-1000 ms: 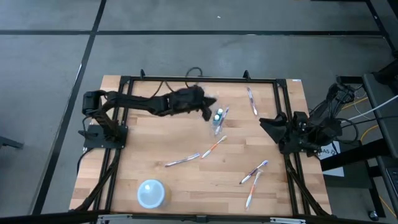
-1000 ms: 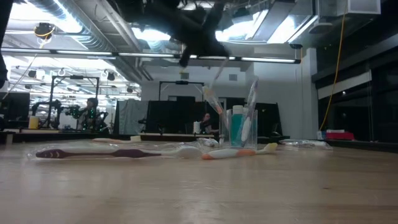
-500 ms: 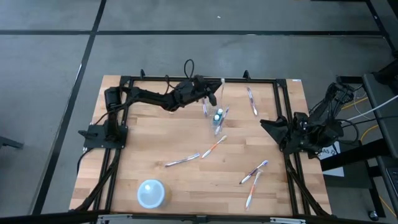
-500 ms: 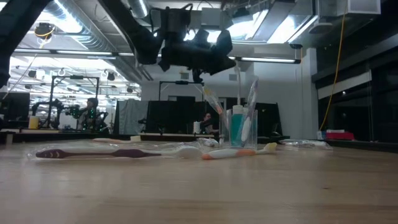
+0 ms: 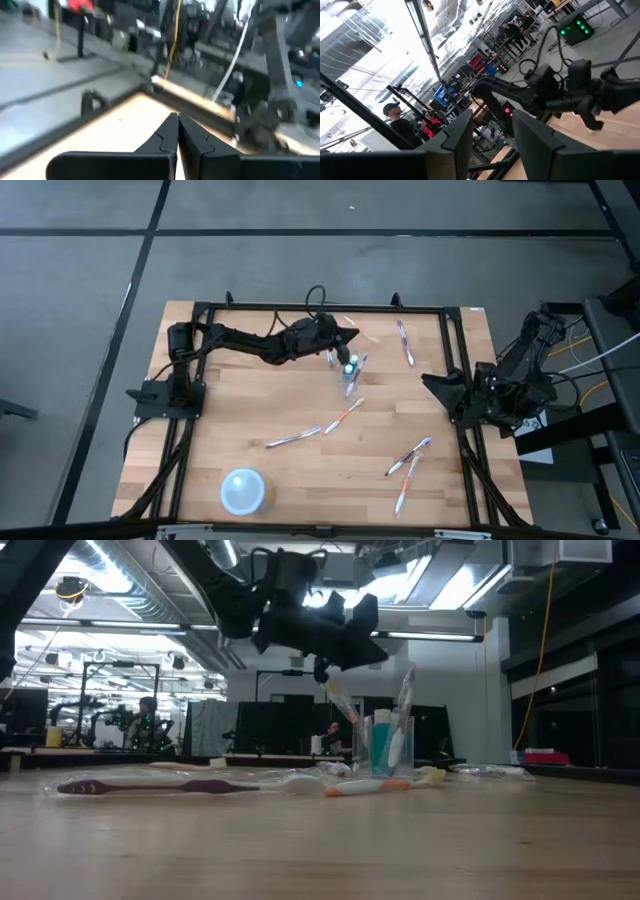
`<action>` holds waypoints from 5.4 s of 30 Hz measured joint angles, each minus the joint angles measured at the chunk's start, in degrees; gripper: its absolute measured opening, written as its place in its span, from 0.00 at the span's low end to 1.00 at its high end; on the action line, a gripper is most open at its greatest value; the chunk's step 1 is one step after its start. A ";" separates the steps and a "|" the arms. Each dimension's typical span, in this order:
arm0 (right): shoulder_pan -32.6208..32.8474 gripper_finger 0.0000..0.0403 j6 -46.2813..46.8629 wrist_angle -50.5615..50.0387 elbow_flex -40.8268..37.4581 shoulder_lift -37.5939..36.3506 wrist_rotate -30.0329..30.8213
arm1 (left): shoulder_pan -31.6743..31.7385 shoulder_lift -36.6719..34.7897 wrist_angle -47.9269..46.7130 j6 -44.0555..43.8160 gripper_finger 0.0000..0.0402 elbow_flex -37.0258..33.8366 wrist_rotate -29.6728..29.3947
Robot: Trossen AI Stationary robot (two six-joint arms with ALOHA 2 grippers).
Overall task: Pick & Place toothbrushing station
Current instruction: Put the orange toothbrush into the transparent organizer
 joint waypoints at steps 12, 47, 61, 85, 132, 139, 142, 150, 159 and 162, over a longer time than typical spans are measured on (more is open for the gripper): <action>-0.04 0.35 -0.48 0.07 0.02 0.15 0.02 | 6.67 -9.02 -17.05 -6.07 0.19 3.16 0.40; -1.42 0.35 -3.05 1.25 0.02 3.42 0.54 | 8.70 -24.88 -79.31 51.76 0.40 -12.51 6.23; -0.15 0.35 -0.24 1.92 0.02 3.52 1.01 | 9.83 -13.40 -71.58 50.78 0.38 -12.55 5.53; -0.22 0.35 -1.29 1.90 0.02 3.52 1.03 | 13.20 -18.44 -66.06 37.34 0.00 -6.70 15.03; -0.17 0.35 -1.84 2.97 0.04 6.21 1.04 | 16.23 -25.53 -70.85 33.43 0.08 -25.91 8.67; 2.14 0.35 -9.91 2.94 0.04 5.88 8.11 | 15.83 -32.26 -46.33 11.83 0.02 -26.01 27.28; 4.79 0.35 -11.29 2.94 0.04 4.91 12.27 | 14.22 -37.15 -27.79 2.26 0.02 -25.95 26.36; 7.08 0.35 -14.03 2.99 0.04 2.47 15.39 | 9.24 -35.73 3.39 -5.35 0.02 -25.79 8.72; 7.42 0.35 -15.04 2.95 0.04 -0.45 15.39 | 2.68 -15.26 23.73 -2.14 0.02 -19.12 -0.96; 8.40 0.35 -14.75 2.95 0.04 -1.07 15.39 | 2.77 -8.71 25.10 -0.73 0.02 -14.07 -0.42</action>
